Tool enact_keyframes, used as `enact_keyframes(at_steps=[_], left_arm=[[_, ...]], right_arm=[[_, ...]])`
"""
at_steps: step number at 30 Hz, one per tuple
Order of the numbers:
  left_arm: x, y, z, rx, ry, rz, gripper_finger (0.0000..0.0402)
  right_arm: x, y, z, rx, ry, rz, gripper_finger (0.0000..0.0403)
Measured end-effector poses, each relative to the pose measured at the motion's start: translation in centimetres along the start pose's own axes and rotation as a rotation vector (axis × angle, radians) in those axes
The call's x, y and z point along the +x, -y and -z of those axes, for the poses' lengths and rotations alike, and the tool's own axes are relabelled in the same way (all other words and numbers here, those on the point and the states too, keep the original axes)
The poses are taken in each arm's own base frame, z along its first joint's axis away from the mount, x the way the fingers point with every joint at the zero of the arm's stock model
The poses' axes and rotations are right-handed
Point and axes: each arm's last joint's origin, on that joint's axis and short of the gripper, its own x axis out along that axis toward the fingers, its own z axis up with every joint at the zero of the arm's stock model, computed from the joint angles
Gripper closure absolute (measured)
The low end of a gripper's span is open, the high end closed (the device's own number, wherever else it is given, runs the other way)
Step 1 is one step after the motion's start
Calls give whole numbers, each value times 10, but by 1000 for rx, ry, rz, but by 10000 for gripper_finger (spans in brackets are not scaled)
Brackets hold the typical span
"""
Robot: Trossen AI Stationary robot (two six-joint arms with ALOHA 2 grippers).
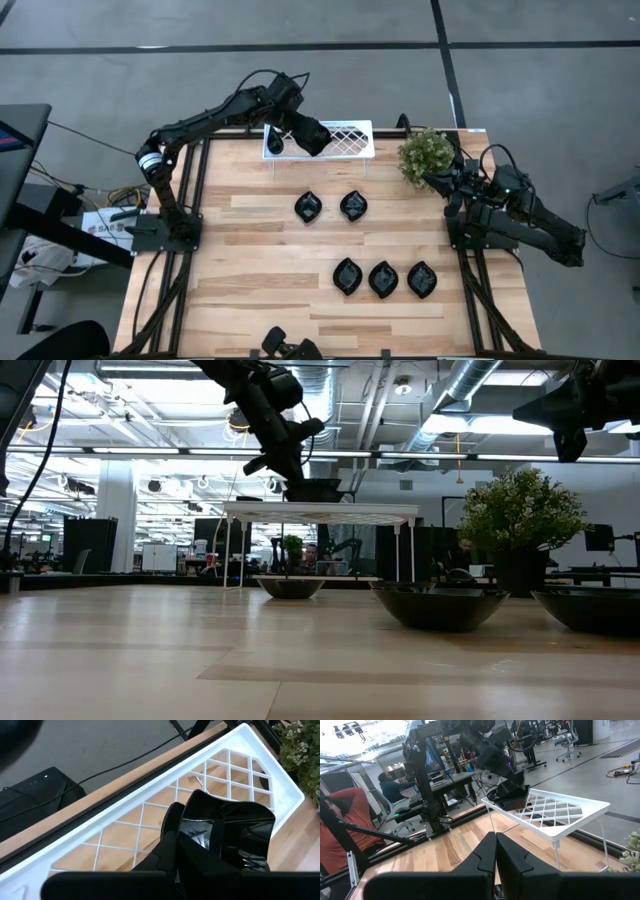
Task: Pick & Place Mini shaped plates
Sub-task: Stack the distorted square-shaped plate on top of the distorted square-shaped plate on the shelf, then put the leaf-shaped plate on the shelf
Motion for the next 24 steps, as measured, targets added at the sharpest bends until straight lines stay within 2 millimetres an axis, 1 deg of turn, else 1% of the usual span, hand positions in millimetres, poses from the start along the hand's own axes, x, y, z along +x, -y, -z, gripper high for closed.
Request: enact_keyframes(at_steps=[13,21,24], left_arm=[[0,1,-3,6,23,25,362],[0,2,-3,7,31,27,323],[-5,2,-4,27,43,30,307]], right_arm=[[0,0,0,0,0,0,397],[0,0,0,0,0,0,397],[0,0,0,0,0,0,397]])
